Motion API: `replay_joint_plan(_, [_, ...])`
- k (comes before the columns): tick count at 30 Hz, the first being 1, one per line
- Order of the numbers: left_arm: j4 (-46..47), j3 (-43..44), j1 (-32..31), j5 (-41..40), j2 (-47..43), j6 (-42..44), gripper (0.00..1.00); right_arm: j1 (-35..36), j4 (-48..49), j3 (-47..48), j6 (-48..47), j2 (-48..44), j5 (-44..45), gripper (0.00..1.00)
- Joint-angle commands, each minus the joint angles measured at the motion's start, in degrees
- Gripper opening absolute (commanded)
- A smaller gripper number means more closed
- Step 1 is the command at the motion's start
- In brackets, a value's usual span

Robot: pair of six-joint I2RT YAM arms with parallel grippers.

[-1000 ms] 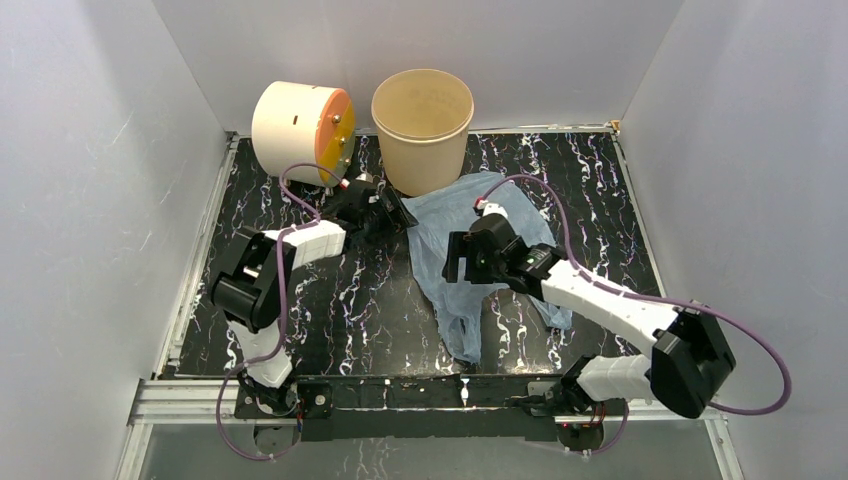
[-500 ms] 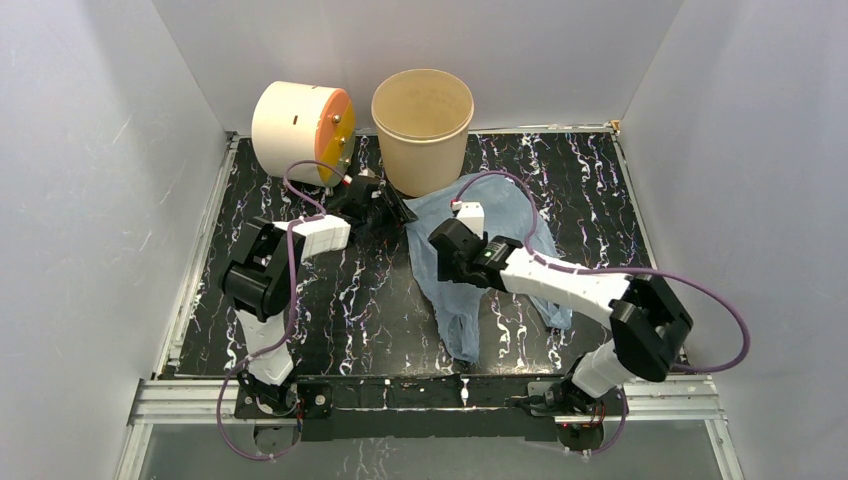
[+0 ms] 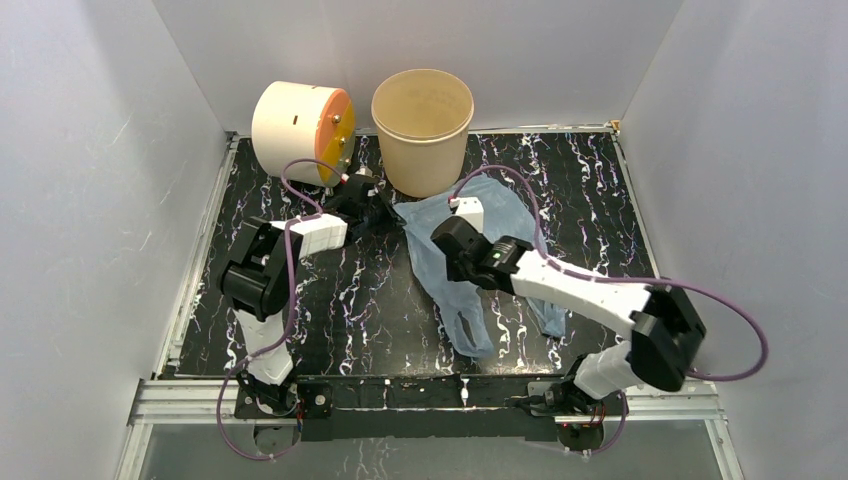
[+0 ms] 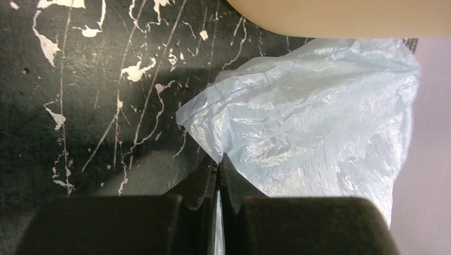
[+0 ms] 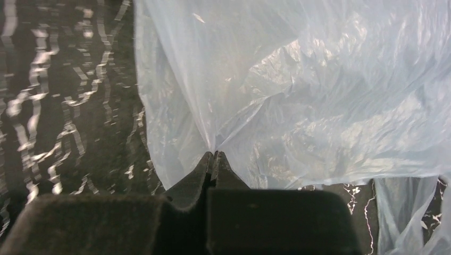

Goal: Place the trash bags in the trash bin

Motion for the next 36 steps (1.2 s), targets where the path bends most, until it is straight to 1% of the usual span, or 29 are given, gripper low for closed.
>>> replay_joint_plan(1, [-0.4, 0.0, 1.6, 0.8, -5.8, 2.2, 0.00, 0.2, 0.5, -1.4, -5.1, -8.0, -6.2, 0.00])
replay_joint_plan(5, [0.6, -1.6, 2.9, 3.0, -9.1, 1.8, 0.00, 0.2, 2.4, -4.4, -8.5, -13.3, -15.4, 0.00])
replay_joint_plan(9, [-0.2, -1.6, 4.0, 6.6, -11.6, 0.7, 0.00, 0.2, 2.8, -6.9, -10.7, -16.8, -16.5, 0.00])
replay_joint_plan(13, [-2.7, -0.4, 4.2, 7.5, -13.2, 1.5, 0.00, 0.2, 1.4, -7.2, -11.4, -17.3, -15.5, 0.00])
replay_joint_plan(14, [-3.4, -0.2, 4.2, 7.7, -13.4, 1.8, 0.00, 0.2, 1.2, -7.0, -10.6, -17.2, -15.1, 0.04])
replay_joint_plan(16, [-4.1, -0.3, 4.2, 7.7, -14.1, 2.0, 0.00, 0.2, 2.1, -6.7, -8.7, -16.9, -14.7, 0.28])
replay_joint_plan(18, [-4.1, -0.8, 4.2, 8.3, -14.6, 2.0, 0.00, 0.2, 4.4, -6.0, -8.3, -16.1, -15.5, 0.47])
replay_joint_plan(20, [-4.0, -1.2, 4.2, 9.5, -14.8, 1.9, 0.00, 0.2, 8.3, -5.6, -11.2, -14.9, -16.6, 0.58])
replay_joint_plan(22, [-4.6, -1.6, 4.2, 10.5, -14.9, 1.9, 0.00, 0.2, 10.9, -3.8, -13.8, -12.6, -15.4, 0.64])
replay_joint_plan(23, [-4.8, -1.8, 4.2, 10.9, -14.9, 1.9, 0.00, 0.2, 11.7, -2.7, -16.7, -11.2, -15.2, 0.68])
replay_joint_plan(25, [-4.9, -2.6, 4.2, 11.5, -15.2, 1.9, 0.00, 0.2, 14.2, -1.3, -24.5, -7.7, -15.2, 0.78])
replay_joint_plan(26, [-5.0, -2.9, 4.1, 11.5, -15.5, 1.9, 0.00, 0.2, 13.8, 0.5, -28.1, -5.8, -15.6, 0.81])
replay_joint_plan(27, [-5.0, -3.5, 4.2, 11.6, -15.9, 1.8, 0.00, 0.2, 12.5, 2.5, -30.6, -3.6, -15.1, 0.81])
replay_joint_plan(28, [-5.1, -3.8, 4.2, 11.6, -16.2, 2.0, 0.00, 0.2, 11.8, 4.0, -31.8, -1.7, -12.4, 0.82])
replay_joint_plan(29, [-5.4, -4.1, 4.2, 11.5, -16.4, 2.2, 0.00, 0.2, 12.8, 4.4, -33.7, 0.0, -10.5, 0.82])
replay_joint_plan(32, [-5.0, -4.9, 4.2, 11.8, -16.7, 1.9, 0.00, 0.2, 15.7, 4.5, -39.4, 4.0, -11.0, 0.78])
replay_joint_plan(34, [-4.5, -5.4, 4.2, 12.3, -16.8, 1.8, 0.00, 0.2, 15.1, 5.4, -40.8, 7.0, -9.6, 0.62])
replay_joint_plan(36, [-5.0, -5.6, 4.2, 12.3, -17.1, 2.2, 0.00, 0.2, 14.7, 6.8, -39.3, 8.7, -6.7, 0.46])
